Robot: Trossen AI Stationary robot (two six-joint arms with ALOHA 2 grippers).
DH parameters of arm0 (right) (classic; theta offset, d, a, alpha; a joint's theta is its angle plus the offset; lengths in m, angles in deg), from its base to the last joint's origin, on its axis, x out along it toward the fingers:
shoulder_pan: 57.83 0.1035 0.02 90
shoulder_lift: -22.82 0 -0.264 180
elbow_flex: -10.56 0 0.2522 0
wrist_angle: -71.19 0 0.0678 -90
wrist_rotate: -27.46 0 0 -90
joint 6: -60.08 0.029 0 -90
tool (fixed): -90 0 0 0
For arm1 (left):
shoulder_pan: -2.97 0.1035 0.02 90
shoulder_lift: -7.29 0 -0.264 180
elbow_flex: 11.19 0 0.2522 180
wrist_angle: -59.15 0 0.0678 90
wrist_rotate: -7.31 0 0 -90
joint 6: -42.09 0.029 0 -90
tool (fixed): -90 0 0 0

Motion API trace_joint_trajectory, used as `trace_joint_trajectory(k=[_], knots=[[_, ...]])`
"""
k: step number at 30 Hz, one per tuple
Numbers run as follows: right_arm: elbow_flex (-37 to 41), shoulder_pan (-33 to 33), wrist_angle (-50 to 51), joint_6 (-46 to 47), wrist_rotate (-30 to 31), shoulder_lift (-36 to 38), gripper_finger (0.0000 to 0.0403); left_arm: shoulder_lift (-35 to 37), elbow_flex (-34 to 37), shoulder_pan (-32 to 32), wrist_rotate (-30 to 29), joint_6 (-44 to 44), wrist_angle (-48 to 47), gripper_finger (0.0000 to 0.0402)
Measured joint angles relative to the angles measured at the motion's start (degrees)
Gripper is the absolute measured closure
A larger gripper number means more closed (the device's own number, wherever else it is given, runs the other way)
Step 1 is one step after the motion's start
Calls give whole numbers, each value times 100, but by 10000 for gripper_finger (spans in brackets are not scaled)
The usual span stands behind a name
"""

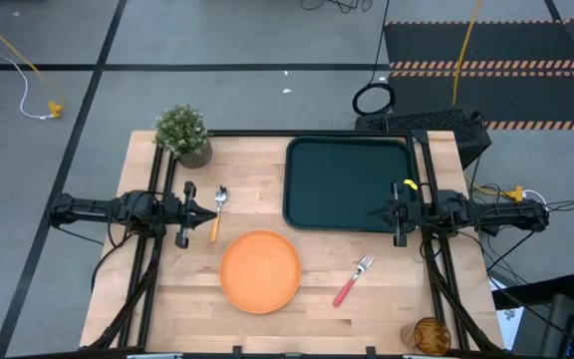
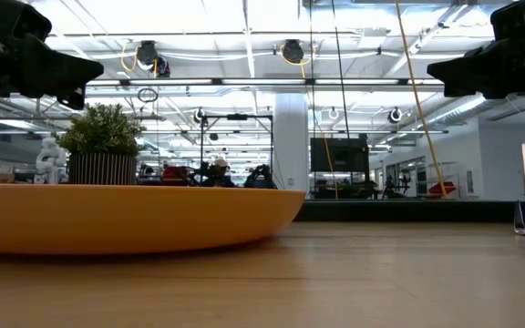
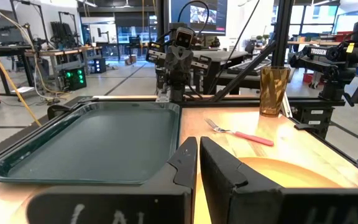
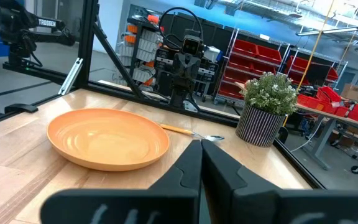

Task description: Pick and place plate/cup/fork/spoon on tray

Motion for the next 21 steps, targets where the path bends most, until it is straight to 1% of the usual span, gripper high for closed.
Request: trace_joint_trajectory(k=[15,21], knots=[[0,0,2,1,0,0,403,-2,0,0,0,-38,36,378],[-1,-2,2,1,2,-2,403,-2,0,2,4,-401,379,378]])
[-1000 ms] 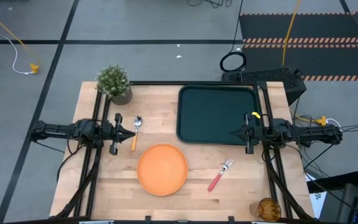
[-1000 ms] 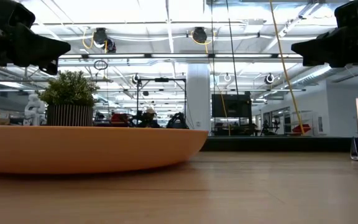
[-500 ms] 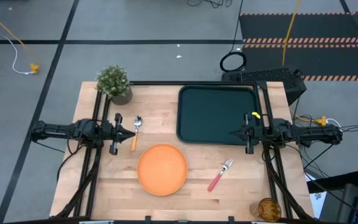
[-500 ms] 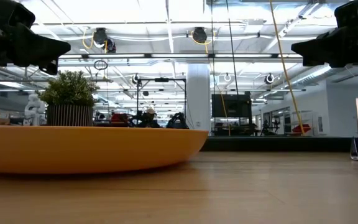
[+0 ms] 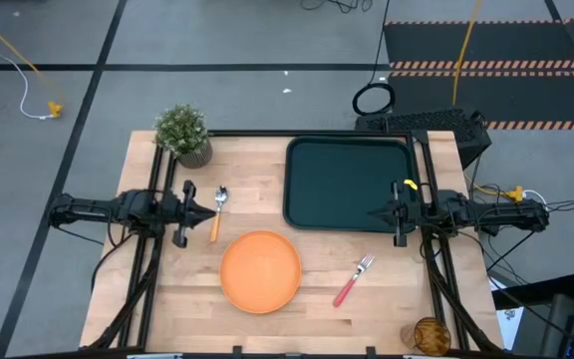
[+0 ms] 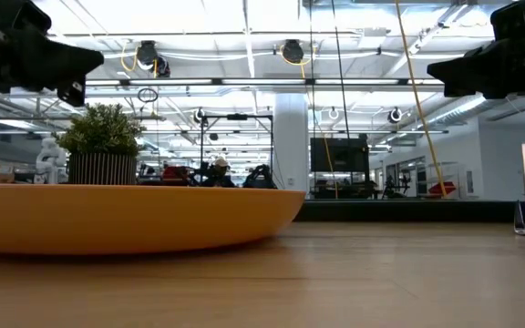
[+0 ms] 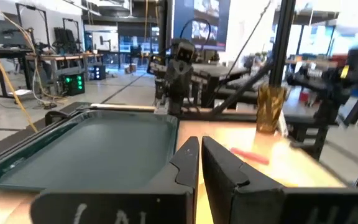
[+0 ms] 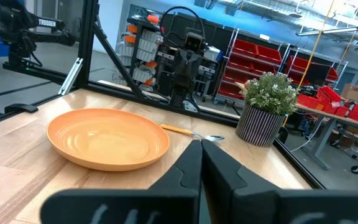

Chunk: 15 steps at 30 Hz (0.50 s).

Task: Pick and place plate/cup/fork/spoon on tray
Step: Put the brown cup on the top right of the black tray

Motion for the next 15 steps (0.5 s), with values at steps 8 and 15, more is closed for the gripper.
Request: trace_joint_trajectory(k=[8,15], knots=[[2,0,0,-2,-2,0,403,0,0,-42,323,-275,1826,378],[2,1,-2,-1,-1,0,403,-185,-340,-184,535,-147,2108,378]])
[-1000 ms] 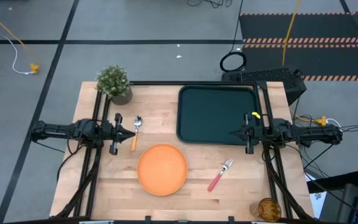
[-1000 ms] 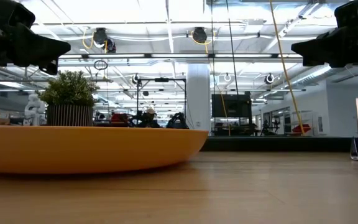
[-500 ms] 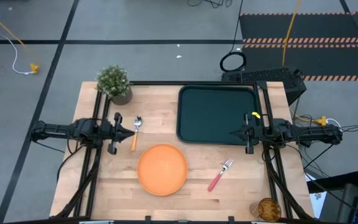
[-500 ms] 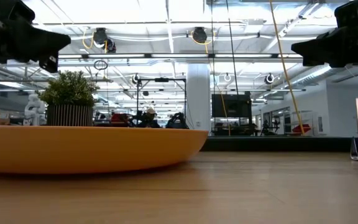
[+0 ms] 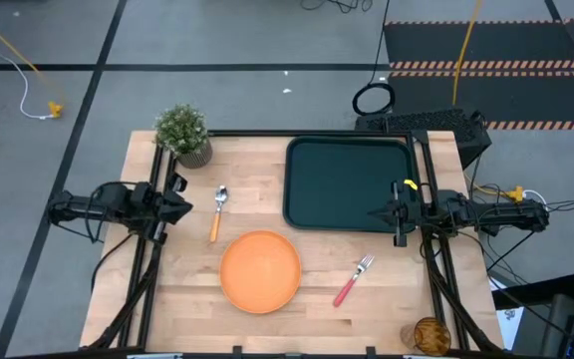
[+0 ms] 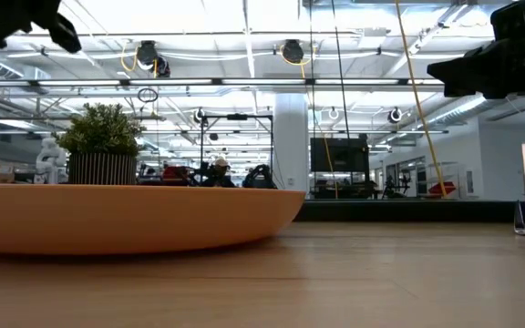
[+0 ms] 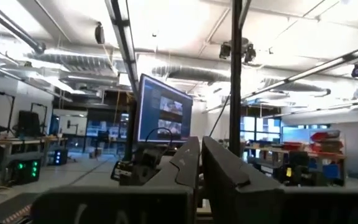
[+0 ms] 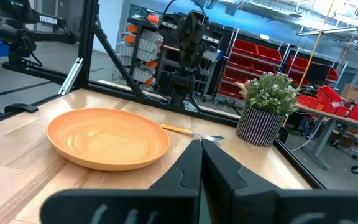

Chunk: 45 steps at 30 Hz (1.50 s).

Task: Pick and place plate/cup/fork/spoon on tray
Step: Put the brown cup on the top right of the black tray

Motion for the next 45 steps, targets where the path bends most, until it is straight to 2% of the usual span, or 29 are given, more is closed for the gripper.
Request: trace_joint_trajectory(k=[6,14,21,27,32,34,37,41,45], knots=[[-2,-1,0,-3,1,2,403,-877,-824,-124,25,24,-272,378],[-2,0,0,-5,-1,1,403,-2419,-2434,-316,77,389,-1319,378],[0,1,0,-3,-1,0,403,-3679,-3465,-568,77,398,-1660,378],[0,1,-2,289,-1,0,403,-4440,-3836,-691,54,605,-1761,378],[-2,-1,-37,1076,-1,0,403,-4966,-3909,-688,-494,756,-1674,378],[-2,-1,-334,1368,-1,-2,403,-5148,-3976,-688,-691,756,-1628,378],[-117,-1,-501,1712,-195,2,403,-5407,-4074,-688,-772,722,-1618,378],[-793,0,-274,1818,-908,-98,403,-5711,-4208,-688,-782,712,-1624,378],[-1642,1,412,2073,-897,-425,403,-5944,-4340,-687,-787,712,-1639,378]])
